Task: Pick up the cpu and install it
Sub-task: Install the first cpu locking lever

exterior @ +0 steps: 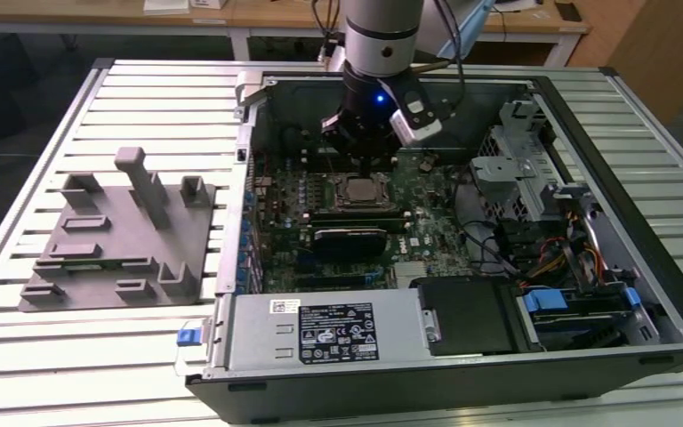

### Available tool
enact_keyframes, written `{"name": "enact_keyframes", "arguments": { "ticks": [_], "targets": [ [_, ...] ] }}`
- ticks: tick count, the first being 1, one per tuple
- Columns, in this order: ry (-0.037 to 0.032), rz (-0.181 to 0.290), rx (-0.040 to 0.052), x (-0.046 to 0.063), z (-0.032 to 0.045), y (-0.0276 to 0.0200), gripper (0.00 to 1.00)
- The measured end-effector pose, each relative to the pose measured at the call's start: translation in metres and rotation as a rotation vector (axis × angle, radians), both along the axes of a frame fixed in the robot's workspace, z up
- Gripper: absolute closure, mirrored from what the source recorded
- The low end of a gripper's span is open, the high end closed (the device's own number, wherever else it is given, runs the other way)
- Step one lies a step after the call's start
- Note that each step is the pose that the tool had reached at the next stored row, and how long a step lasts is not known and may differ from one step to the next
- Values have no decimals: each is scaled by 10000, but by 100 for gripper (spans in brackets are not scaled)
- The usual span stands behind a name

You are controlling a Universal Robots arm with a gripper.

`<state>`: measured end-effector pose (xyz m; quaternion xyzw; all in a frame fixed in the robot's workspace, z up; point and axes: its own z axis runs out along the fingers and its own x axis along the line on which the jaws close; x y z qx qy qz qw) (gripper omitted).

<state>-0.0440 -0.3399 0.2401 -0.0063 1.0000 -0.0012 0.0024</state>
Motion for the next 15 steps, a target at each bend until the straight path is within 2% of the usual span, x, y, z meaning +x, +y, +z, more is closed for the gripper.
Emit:
{"name": "enact_keyframes", "arguments": {
  "ticks": [15],
  "targets": [
    [-8, 0, 5, -438, -1, 1, 89]
  ]
}}
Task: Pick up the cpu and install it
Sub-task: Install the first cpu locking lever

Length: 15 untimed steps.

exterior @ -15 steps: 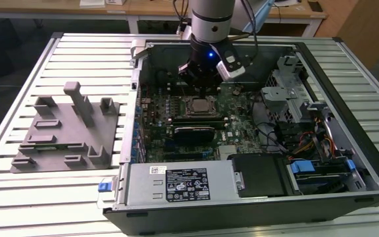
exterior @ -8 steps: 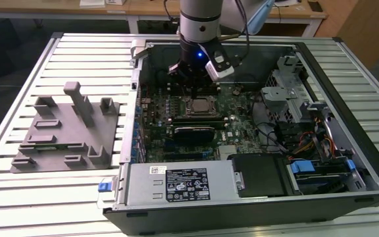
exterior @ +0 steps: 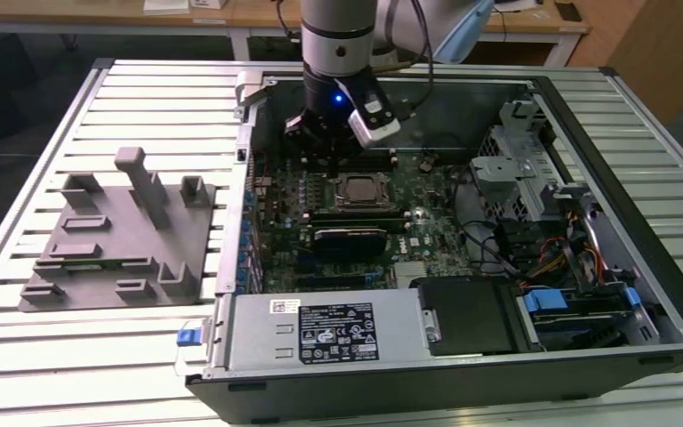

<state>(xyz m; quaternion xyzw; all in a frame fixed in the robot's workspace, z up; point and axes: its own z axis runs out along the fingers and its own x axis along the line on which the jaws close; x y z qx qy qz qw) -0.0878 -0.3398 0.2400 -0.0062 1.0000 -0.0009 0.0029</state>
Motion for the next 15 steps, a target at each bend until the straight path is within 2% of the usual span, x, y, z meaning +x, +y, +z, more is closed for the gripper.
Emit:
{"name": "enact_keyframes", "arguments": {
  "ticks": [4, 6, 11, 15],
  "targets": [
    [1, 0, 20, -96, 0, 0, 89],
    [0, 0, 140, -127, 0, -1, 89],
    [0, 0, 678, -178, -1, -4, 89],
    [-1, 0, 1152, -220, 0, -9, 89]
  ]
}}
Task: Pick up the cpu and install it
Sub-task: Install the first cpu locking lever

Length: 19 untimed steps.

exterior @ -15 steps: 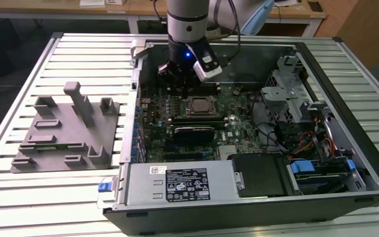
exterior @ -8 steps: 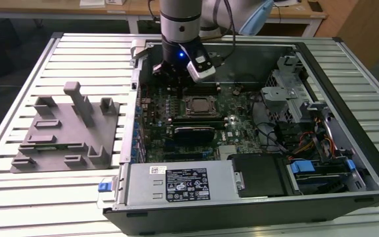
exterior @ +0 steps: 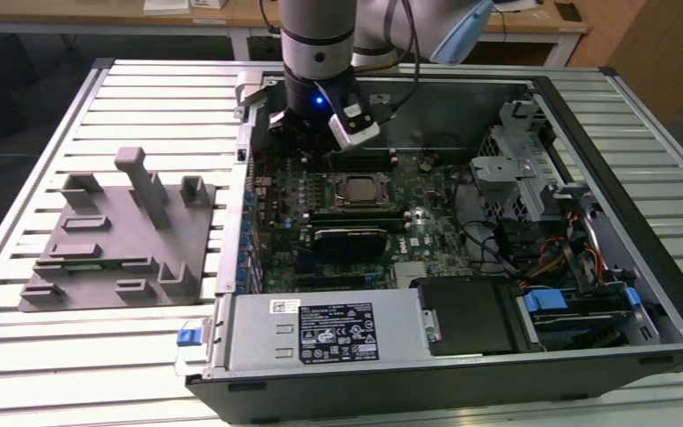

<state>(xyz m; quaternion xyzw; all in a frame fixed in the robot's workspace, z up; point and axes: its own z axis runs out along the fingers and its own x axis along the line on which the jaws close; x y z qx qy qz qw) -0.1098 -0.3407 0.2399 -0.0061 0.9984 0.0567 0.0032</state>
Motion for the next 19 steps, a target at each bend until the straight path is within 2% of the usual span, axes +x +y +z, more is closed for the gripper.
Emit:
{"name": "enact_keyframes", "arguments": {
  "ticks": [6, 10, 11, 13, 19],
  "targets": [
    [-1, 1, 683, -27, 0, -5, 89],
    [-2, 0, 1083, -31, 1, -7, 89],
    [-4, 0, 1143, -31, 3, -7, 89],
    [-11, -1, 1197, -33, 10, -7, 89],
    [-47, 3, 1259, -34, 36, -7, 89]
  ]
}}
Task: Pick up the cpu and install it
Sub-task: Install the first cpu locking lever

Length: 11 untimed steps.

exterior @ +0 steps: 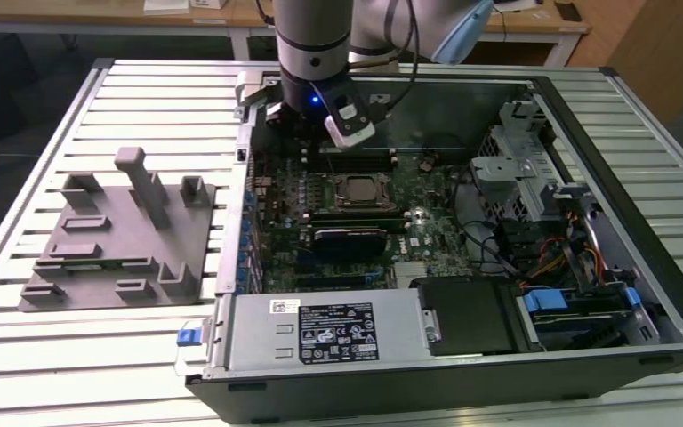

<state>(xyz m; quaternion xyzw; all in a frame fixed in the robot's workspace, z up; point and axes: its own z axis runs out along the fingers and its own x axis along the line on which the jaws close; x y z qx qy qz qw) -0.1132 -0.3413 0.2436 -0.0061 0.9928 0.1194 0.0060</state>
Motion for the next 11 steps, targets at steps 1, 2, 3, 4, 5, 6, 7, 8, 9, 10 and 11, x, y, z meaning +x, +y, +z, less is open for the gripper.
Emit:
{"name": "enact_keyframes", "arguments": {
  "ticks": [1, 2, 3, 4, 5, 6, 7, 8, 9, 10, 11],
  "targets": [
    [0, 0, 1, 0, 0, 0, 89],
    [0, 0, 2, 0, 0, 0, 89],
    [2, -1, 1, -1, 1, 0, 89],
    [2, 0, 2, 1, 1, 0, 89],
    [4, 2, 0, 8, 2, 0, 89],
    [3, 0, 0, 19, 2, 0, 89],
    [2, 0, 1, 34, 1, 0, 89],
    [2, 0, 1, 54, 1, 0, 89],
    [2, 0, 1, 74, 1, 0, 89],
    [2, 0, 1, 95, 1, 0, 89],
    [2, 0, 1, 119, 1, 0, 89]
  ]
}}
